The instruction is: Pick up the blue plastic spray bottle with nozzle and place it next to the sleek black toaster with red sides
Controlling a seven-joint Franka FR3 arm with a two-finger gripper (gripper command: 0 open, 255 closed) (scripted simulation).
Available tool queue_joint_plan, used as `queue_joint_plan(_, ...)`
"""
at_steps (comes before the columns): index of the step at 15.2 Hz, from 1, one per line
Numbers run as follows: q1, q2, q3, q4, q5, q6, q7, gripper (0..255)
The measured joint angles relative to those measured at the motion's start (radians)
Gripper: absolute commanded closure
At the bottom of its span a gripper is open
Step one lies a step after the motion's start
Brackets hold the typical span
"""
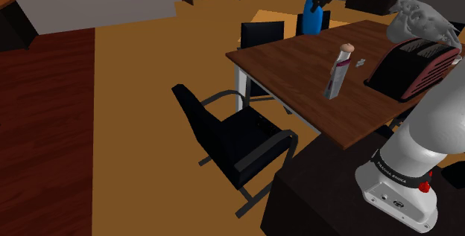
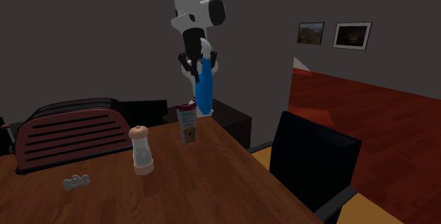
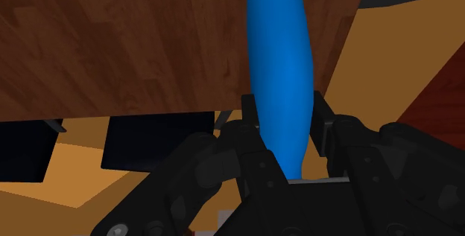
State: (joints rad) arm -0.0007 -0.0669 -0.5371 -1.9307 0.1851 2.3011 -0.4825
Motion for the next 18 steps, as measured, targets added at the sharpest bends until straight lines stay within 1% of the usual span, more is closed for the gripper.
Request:
queue_joint_plan(8, 0.001, -0.013, 0.005, 0.096, -0.026, -0.104, 0.034, 255)
queue_joint_plan(10, 0.000, -0.006, 0.003, 0.127, -0.023, -0.129, 0.033, 255)
queue_joint_plan(12, -0.009, -0.030, -0.005, 0.112, -0.030, -0.138, 0.018, 255)
queue_joint_plan(13, -0.017, -0.058, -0.011, 0.083, -0.040, -0.136, 0.006, 255)
queue_joint_plan(18, -0.058, -0.155, -0.051, 0.018, -0.070, -0.164, -0.064, 255)
